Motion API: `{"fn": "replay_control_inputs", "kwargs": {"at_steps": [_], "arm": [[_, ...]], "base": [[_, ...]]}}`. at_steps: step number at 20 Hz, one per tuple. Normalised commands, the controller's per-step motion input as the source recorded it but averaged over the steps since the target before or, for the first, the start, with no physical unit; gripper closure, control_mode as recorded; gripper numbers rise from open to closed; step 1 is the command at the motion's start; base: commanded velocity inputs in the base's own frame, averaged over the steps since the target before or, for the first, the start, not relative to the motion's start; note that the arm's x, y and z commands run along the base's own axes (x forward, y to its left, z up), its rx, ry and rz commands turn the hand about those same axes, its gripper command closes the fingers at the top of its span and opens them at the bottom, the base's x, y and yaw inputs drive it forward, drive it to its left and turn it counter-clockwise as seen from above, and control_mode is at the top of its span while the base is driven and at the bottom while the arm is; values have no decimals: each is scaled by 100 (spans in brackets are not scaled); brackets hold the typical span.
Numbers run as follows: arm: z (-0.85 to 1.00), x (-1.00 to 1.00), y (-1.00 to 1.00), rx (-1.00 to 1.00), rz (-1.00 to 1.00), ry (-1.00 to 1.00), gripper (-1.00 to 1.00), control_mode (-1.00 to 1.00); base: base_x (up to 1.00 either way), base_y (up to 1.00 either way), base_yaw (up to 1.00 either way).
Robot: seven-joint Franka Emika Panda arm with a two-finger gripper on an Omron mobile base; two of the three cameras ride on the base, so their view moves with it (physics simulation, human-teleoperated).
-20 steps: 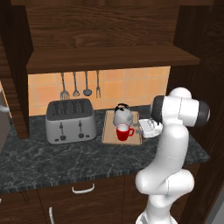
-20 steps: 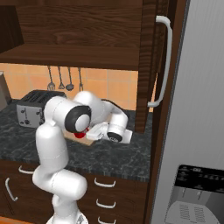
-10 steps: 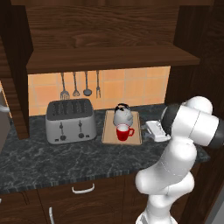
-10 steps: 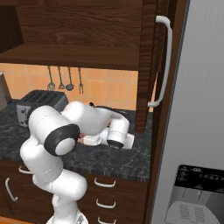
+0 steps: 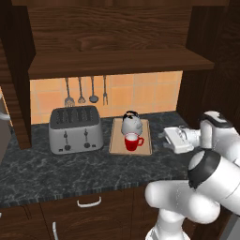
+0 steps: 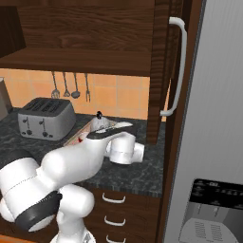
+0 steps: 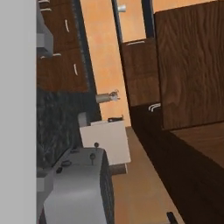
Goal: Pick the kettle from the counter and place it on the tray. Then pick the mug from the cabinet and place it on the tray. Then close the cabinet doors.
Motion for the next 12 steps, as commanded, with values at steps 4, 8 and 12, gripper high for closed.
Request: {"fn": "replay_control_inputs", "kwargs": {"at_steps": [4, 8, 12], "arm": [[46, -63, -1, -1, -5, -20, -100, -100], [73, -68, -3, -7, -6, -8, -100, -100], [67, -63, -2, -8, -7, -7, -100, -100]], "base": [[0, 0, 0], [0, 0, 0], [0, 0, 0]]}}
